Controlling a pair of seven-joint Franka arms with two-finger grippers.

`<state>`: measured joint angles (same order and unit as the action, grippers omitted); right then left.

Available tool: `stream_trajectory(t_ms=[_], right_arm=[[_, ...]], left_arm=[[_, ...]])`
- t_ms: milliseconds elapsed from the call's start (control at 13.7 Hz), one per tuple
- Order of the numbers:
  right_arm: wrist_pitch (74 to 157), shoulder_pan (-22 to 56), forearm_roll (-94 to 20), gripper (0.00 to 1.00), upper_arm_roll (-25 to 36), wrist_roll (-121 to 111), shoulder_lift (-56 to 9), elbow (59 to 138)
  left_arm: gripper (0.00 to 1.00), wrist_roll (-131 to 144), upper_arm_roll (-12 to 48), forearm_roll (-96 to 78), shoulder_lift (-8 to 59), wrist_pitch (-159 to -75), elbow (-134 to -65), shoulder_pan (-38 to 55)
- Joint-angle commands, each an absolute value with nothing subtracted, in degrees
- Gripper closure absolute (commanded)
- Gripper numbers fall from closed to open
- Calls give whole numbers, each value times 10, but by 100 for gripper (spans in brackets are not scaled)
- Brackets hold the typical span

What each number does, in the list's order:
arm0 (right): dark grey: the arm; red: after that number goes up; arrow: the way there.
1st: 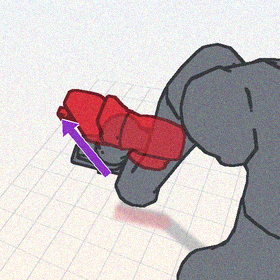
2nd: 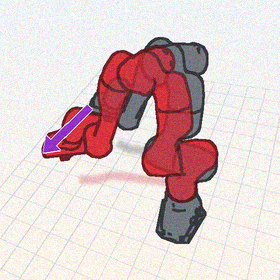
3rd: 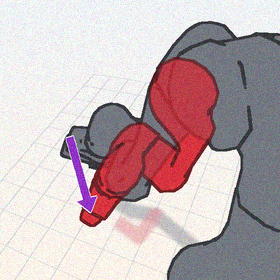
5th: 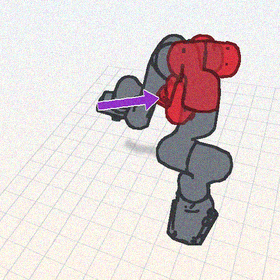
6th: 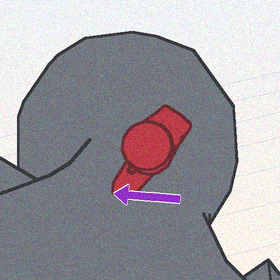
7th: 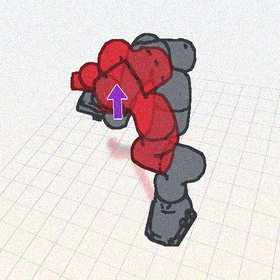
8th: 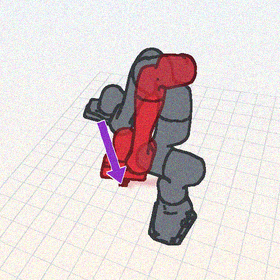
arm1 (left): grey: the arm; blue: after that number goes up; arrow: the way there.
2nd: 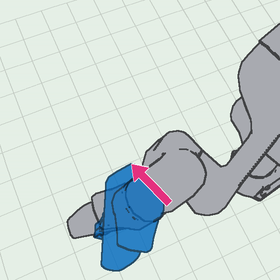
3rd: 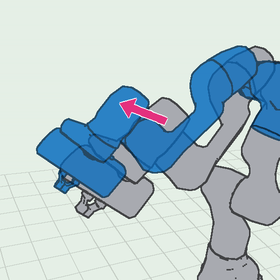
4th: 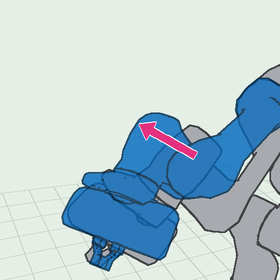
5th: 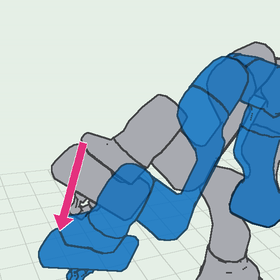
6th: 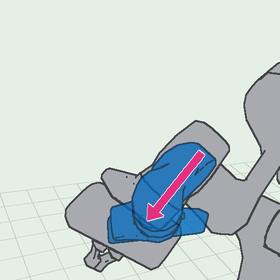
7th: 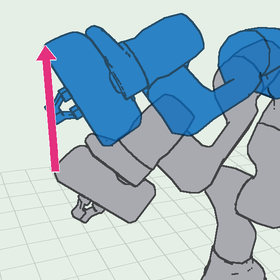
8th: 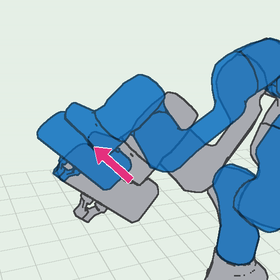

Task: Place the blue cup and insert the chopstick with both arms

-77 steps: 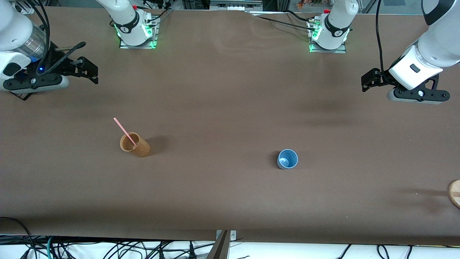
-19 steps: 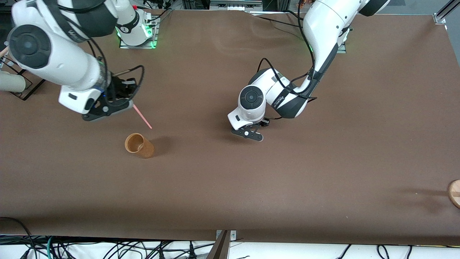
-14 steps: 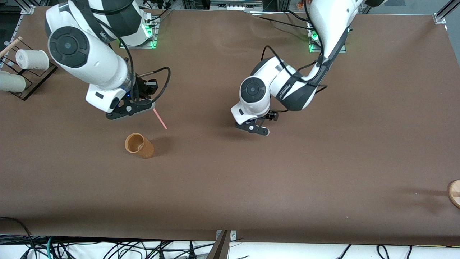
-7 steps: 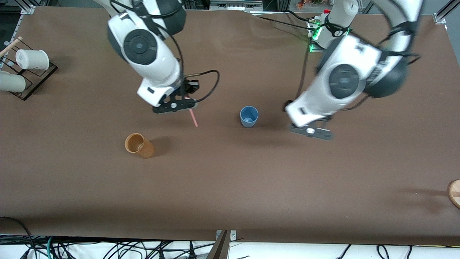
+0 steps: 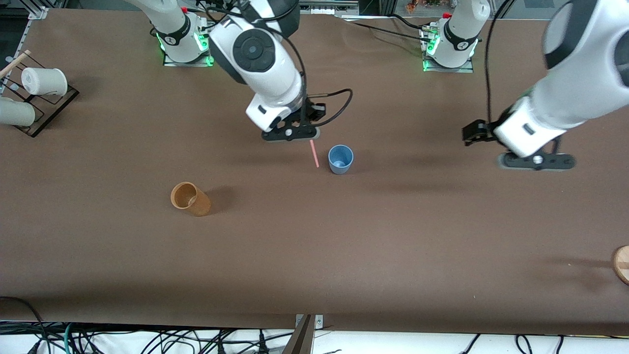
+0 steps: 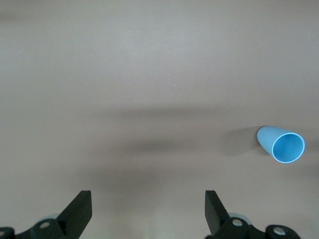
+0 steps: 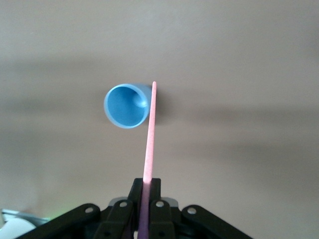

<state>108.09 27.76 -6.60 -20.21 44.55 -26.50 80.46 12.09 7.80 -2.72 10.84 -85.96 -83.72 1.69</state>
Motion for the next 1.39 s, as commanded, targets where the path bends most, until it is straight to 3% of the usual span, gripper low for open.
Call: stream_trajectory(t_ms=[0,146,292,730,803,876,1022,1314], right_arm=[[1082,293,-85,100,-214,491,-273,783],[1088,301,-85,100,-217,506,-278,785],[1091,309,-80,100,-217,511,-291,787],[1147,332,-47,100,-218,544,-335,790],[1152,330,-46,67,-217,543,-338,790],[1156,328,-37,1,-217,541,-338,790],[1158,319,-20,0,-214,537,-331,786],[1133,219,-7,0,-213,485,-246,813]], left_arm=[[0,108,35,-59,25,-938,-960,19],[0,19,31,-58,-25,-1023,-1024,20],[0,-48,30,-21,-54,-1027,-1055,13],[0,-29,25,4,-37,-979,-1027,3],[0,-9,28,5,-35,-977,-1022,4],[0,5,29,5,-30,-965,-1011,4],[0,21,30,6,-8,-944,-979,10],[0,21,28,7,23,-904,-935,6]])
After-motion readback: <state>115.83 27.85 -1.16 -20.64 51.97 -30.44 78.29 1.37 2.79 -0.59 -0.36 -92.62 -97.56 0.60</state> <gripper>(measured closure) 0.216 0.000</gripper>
